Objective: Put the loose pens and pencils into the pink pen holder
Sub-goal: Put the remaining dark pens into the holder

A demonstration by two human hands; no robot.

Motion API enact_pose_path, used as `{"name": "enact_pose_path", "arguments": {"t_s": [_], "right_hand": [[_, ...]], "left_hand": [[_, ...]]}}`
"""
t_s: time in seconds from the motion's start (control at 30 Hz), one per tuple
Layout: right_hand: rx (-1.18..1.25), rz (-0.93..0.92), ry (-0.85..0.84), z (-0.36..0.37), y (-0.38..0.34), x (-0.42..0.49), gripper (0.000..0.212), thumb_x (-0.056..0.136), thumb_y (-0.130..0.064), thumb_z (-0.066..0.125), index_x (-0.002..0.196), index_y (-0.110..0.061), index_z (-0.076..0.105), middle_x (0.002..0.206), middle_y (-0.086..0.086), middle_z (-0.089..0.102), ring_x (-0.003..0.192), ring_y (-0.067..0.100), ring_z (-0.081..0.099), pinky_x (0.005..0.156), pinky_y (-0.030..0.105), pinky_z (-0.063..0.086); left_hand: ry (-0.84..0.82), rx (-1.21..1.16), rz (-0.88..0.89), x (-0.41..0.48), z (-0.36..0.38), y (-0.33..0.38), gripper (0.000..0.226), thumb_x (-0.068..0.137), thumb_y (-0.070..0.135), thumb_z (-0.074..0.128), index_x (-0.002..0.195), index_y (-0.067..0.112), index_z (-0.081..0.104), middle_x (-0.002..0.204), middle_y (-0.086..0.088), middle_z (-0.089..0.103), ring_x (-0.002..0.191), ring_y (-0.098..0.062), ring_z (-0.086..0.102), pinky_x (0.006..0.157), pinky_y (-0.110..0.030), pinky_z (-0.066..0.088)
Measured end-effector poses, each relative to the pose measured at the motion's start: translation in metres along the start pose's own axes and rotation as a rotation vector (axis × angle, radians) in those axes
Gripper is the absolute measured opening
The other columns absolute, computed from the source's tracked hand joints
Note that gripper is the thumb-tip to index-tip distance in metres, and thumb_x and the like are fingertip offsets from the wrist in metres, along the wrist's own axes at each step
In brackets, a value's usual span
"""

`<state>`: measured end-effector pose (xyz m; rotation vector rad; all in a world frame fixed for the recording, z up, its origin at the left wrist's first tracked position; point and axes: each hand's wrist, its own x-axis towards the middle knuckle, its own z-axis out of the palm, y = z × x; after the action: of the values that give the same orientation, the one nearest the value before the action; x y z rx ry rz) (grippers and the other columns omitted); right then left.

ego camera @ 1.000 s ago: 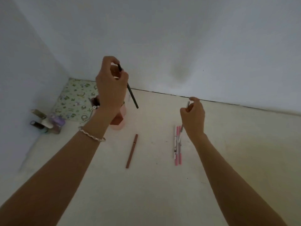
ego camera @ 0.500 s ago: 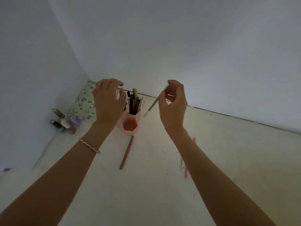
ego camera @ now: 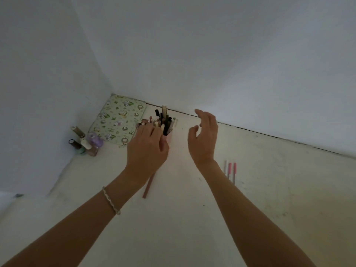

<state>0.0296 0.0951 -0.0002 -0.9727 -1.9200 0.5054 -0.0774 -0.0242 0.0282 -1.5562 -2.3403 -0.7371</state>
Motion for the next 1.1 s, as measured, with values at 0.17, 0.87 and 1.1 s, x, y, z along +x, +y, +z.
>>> {"name": "enact_pose_path", "arguments": {"t_s": [0.17,0.87,1.1], "right_hand": [[-0.001,0.145,0.083,-0.039,0.034,0.003,0.051,0.073,0.008,0.045,0.118,-0.012,0.059,0.110,0.003,0.057,0.087,0.019,0.056,0.084,0.034,0.049],[-0.430,0.600,-0.313,-0.093,0.109,-0.023,0.021,0.086,-0.021,0.058,0.099,-0.009,0.070,0.104,0.012,0.062,0.103,0.030,0.055,0.091,0.038,0.042],[-0.707,0.477,-0.637,-0.077,0.114,-0.039,0.026,0.086,-0.029,0.058,0.090,-0.007,0.073,0.101,0.010,0.056,0.103,0.031,0.050,0.088,0.036,0.041]], "left_hand": [[0.125,-0.086,0.283,-0.007,-0.001,0.001,0.001,0.073,0.003,0.061,0.073,0.005,0.061,0.076,-0.009,0.058,0.064,-0.020,0.052,0.050,-0.023,0.045],[-0.427,-0.471,-0.137,-0.009,0.012,0.059,0.072,0.088,0.009,0.063,0.146,0.034,0.028,0.087,0.001,0.059,0.062,-0.014,0.064,0.050,-0.034,0.059],[-0.341,-0.576,-0.238,0.001,0.010,0.064,0.076,0.083,0.009,0.068,0.139,0.044,0.031,0.091,0.014,0.055,0.060,-0.006,0.063,0.056,-0.024,0.060]]}}
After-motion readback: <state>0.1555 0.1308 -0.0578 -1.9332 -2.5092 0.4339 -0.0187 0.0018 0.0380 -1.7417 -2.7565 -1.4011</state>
